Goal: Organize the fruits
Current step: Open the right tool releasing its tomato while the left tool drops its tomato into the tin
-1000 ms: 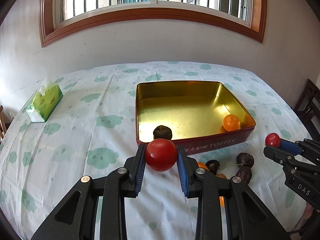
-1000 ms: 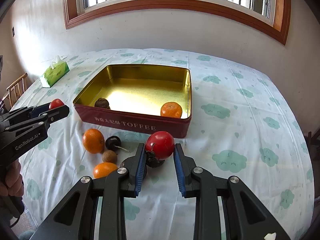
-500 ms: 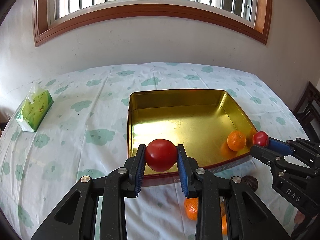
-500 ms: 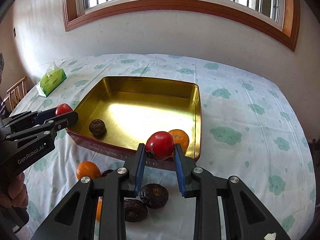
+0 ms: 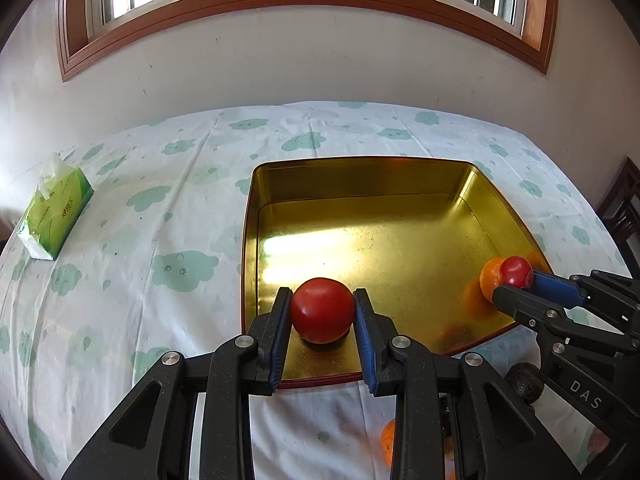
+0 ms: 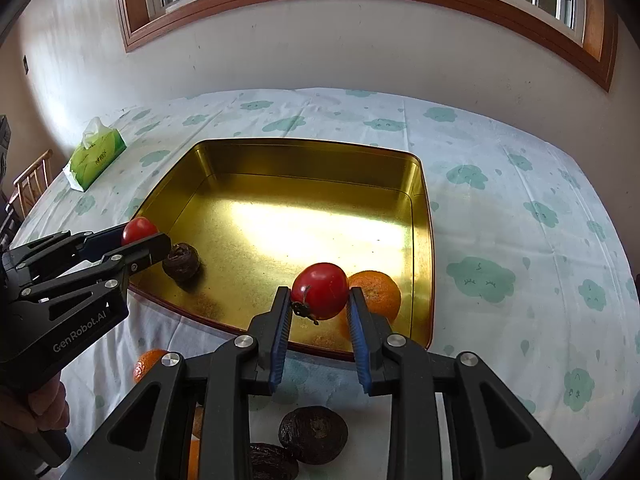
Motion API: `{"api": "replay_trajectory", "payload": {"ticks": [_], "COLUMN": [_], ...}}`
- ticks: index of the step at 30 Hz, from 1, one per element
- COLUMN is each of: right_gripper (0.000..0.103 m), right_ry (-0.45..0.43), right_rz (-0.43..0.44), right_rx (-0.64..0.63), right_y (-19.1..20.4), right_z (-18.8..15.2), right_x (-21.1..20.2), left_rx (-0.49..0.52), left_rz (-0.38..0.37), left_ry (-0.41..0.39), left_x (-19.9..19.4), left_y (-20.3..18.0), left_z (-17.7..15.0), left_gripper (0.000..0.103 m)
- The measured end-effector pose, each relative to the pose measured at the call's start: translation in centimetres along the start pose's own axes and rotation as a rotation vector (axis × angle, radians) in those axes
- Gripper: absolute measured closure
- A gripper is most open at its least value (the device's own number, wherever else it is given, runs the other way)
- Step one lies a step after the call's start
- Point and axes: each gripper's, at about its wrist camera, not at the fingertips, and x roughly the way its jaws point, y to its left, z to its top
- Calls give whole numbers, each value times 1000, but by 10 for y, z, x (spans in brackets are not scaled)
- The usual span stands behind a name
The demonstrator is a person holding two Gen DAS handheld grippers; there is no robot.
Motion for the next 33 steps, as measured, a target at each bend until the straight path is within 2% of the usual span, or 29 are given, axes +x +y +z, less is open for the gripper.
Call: {"api": "replay_trajectory", "payload": {"ticks": [9, 23, 33], "right_gripper": [75, 74, 68], "right_ry": [7, 9, -5], "right_rz": [2, 2, 9], "right_rx": [15, 35, 45], "right_y": [-2, -4, -8], "right_z": [0, 2, -3], "right_x": [7, 9, 1], "left_rx": [8, 5, 5], "left_rz": [18, 0, -5], "left_ry": [25, 30, 33], "left_x": [13, 14, 15], "left_y": [2, 1, -1], "left_z": [-4, -5, -4], "left_gripper": [72, 71, 67]}}
